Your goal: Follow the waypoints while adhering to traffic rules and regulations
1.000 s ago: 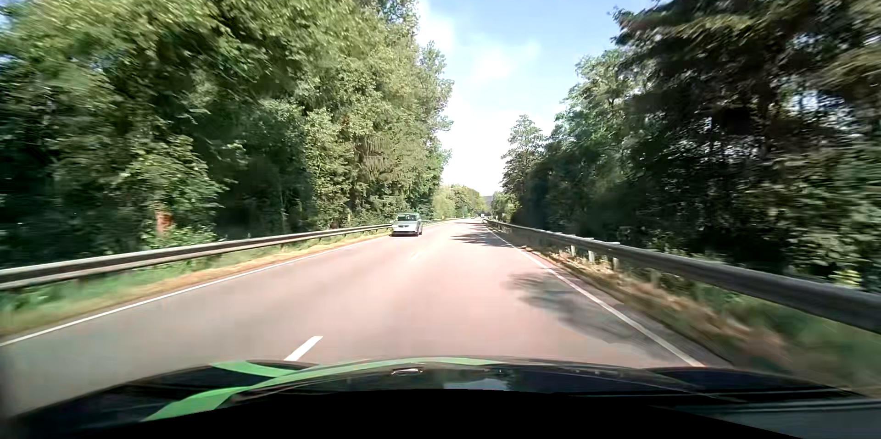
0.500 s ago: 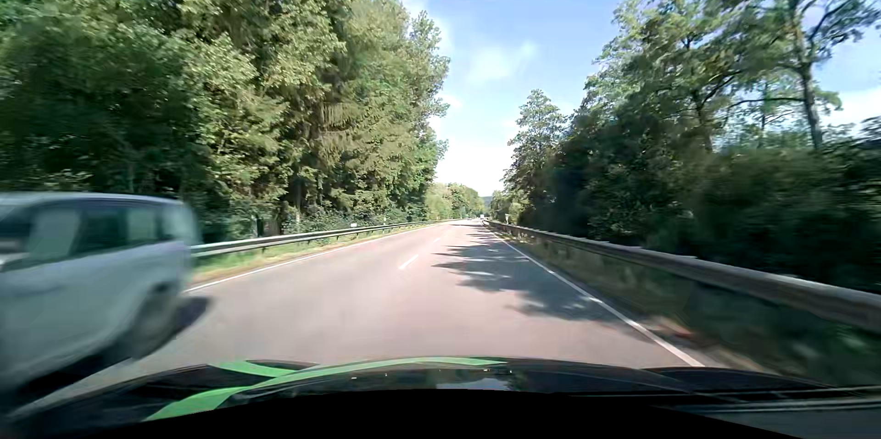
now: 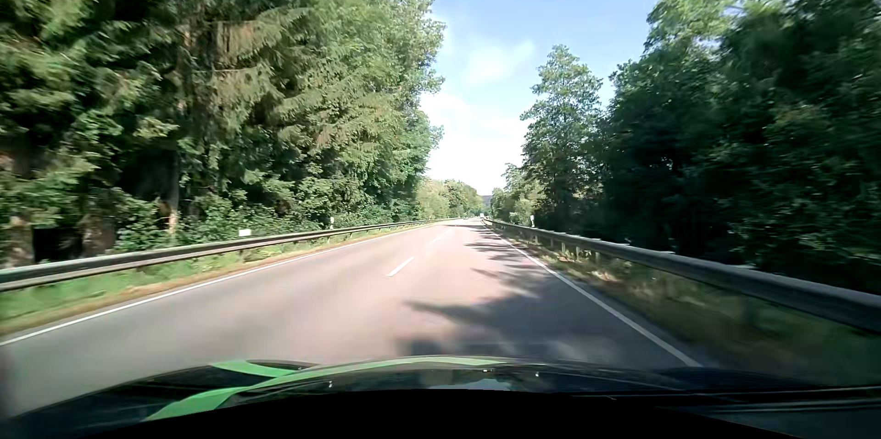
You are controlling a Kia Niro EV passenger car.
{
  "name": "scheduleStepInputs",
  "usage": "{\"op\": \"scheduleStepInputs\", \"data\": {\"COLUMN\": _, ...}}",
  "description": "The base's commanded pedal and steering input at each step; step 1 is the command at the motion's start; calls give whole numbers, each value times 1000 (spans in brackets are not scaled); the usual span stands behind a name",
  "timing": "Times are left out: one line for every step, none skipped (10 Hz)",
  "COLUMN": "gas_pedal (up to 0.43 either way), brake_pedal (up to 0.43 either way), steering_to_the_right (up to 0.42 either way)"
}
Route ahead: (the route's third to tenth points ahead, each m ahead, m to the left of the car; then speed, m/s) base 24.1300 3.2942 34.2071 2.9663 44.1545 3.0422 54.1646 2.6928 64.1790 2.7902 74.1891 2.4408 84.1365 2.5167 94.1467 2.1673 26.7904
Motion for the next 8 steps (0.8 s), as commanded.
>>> {"op": "scheduleStepInputs", "data": {"gas_pedal": 240, "brake_pedal": 0, "steering_to_the_right": 1}}
{"op": "scheduleStepInputs", "data": {"gas_pedal": 248, "brake_pedal": 0, "steering_to_the_right": 1}}
{"op": "scheduleStepInputs", "data": {"gas_pedal": 248, "brake_pedal": 0, "steering_to_the_right": 1}}
{"op": "scheduleStepInputs", "data": {"gas_pedal": 260, "brake_pedal": 0, "steering_to_the_right": 1}}
{"op": "scheduleStepInputs", "data": {"gas_pedal": 268, "brake_pedal": 0, "steering_to_the_right": 1}}
{"op": "scheduleStepInputs", "data": {"gas_pedal": 268, "brake_pedal": 0, "steering_to_the_right": 1}}
{"op": "scheduleStepInputs", "data": {"gas_pedal": 280, "brake_pedal": 0, "steering_to_the_right": 1}}
{"op": "scheduleStepInputs", "data": {"gas_pedal": 280, "brake_pedal": 0, "steering_to_the_right": 1}}
